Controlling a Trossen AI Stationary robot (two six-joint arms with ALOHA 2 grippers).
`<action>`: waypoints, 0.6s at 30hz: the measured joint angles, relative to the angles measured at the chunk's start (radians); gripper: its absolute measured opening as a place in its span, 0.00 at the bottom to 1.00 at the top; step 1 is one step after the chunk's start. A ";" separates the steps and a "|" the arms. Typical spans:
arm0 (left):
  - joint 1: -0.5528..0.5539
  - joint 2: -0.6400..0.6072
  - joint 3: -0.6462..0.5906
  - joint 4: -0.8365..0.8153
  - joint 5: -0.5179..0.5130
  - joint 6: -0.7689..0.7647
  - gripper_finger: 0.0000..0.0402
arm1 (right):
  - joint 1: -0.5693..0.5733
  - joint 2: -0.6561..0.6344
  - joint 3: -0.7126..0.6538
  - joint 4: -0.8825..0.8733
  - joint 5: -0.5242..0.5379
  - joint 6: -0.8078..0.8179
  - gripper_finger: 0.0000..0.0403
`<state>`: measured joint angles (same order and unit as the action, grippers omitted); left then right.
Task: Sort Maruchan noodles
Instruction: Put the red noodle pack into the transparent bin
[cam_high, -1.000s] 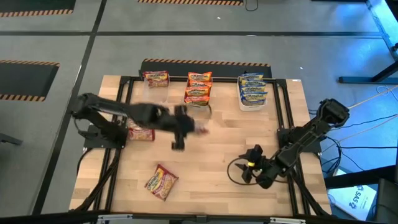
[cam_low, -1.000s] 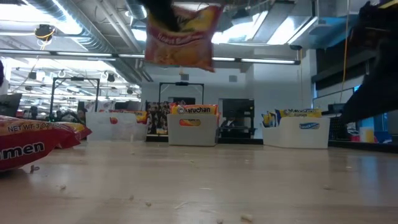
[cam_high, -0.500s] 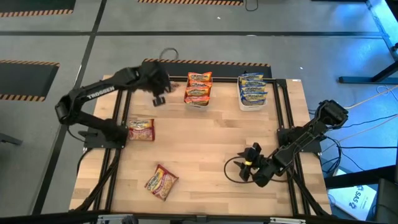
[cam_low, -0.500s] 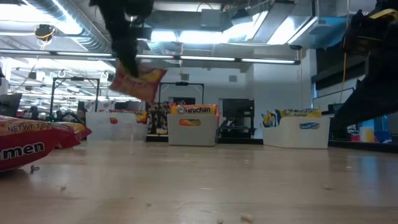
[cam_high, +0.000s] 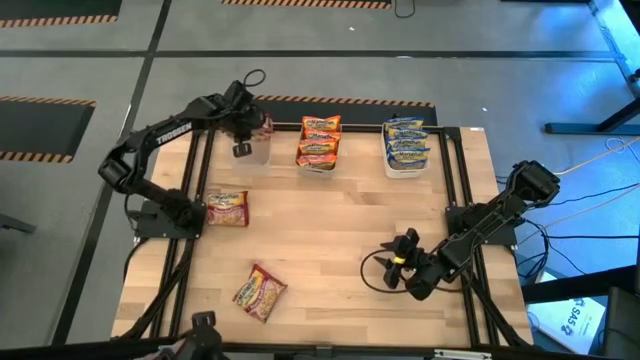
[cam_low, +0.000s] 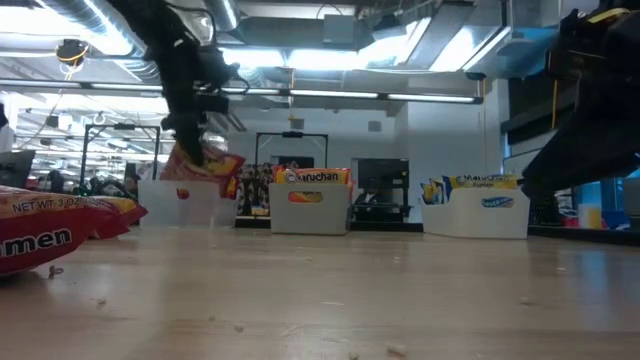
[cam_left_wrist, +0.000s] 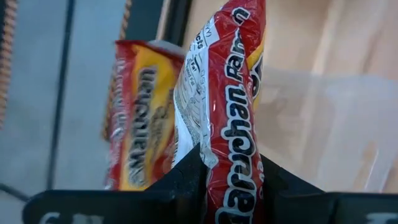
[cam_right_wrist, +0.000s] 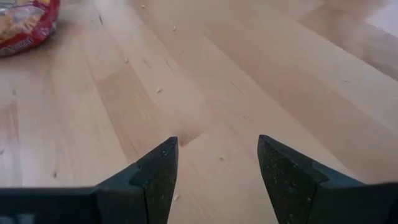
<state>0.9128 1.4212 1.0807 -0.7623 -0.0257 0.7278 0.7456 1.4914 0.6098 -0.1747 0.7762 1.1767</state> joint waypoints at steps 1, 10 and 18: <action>0.008 0.006 -0.004 0.013 0.028 -0.001 0.17 | 0.000 0.000 0.000 0.006 0.000 0.000 0.51; 0.049 0.107 -0.015 0.120 0.219 -0.045 0.17 | 0.000 0.000 0.000 0.055 -0.009 -0.001 0.51; 0.092 0.163 -0.015 0.147 0.250 -0.095 0.17 | 0.000 0.000 0.000 0.071 -0.009 0.000 0.51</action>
<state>1.0044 1.5843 1.0653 -0.6149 0.2240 0.6328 0.7456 1.4914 0.6098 -0.1033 0.7670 1.1769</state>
